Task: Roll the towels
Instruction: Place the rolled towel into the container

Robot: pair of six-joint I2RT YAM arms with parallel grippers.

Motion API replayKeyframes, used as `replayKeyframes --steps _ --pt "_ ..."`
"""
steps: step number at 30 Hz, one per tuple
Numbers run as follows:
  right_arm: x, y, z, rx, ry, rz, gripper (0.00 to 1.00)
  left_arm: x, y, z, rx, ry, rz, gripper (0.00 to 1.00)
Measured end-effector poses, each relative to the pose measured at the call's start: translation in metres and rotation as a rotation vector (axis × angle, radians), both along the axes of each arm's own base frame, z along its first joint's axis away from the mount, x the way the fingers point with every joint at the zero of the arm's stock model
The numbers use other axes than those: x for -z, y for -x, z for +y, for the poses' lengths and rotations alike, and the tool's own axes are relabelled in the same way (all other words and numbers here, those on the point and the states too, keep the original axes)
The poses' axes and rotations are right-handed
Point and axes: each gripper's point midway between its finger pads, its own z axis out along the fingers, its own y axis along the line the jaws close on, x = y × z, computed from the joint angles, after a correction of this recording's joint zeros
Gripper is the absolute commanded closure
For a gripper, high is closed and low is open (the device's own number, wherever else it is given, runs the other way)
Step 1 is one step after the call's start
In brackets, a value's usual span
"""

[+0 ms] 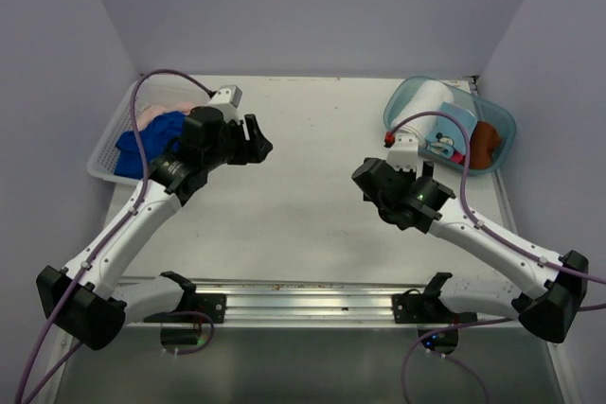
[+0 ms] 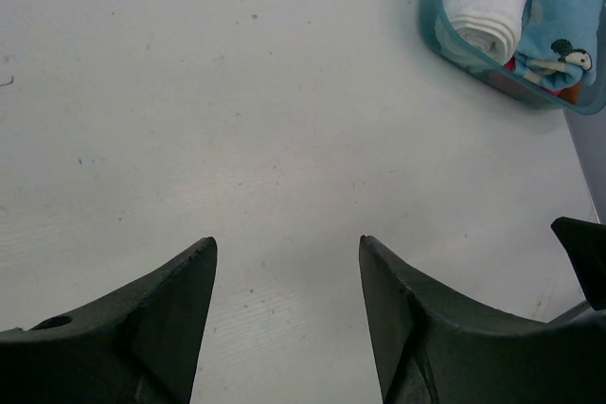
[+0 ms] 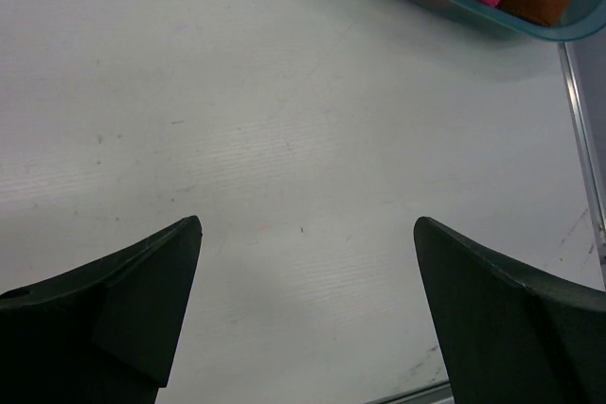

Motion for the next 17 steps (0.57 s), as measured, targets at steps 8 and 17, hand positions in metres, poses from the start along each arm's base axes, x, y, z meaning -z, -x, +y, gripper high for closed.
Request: replayKeyframes --steps 8,17 --pt "-0.0054 -0.0031 -0.0031 0.02 0.01 -0.036 0.02 -0.002 -0.0008 0.004 -0.016 -0.016 -0.002 0.34" --pt "-0.0007 -0.0046 -0.0016 0.026 -0.001 -0.046 0.01 -0.0017 -0.0008 0.0041 -0.017 -0.016 -0.002 0.34"
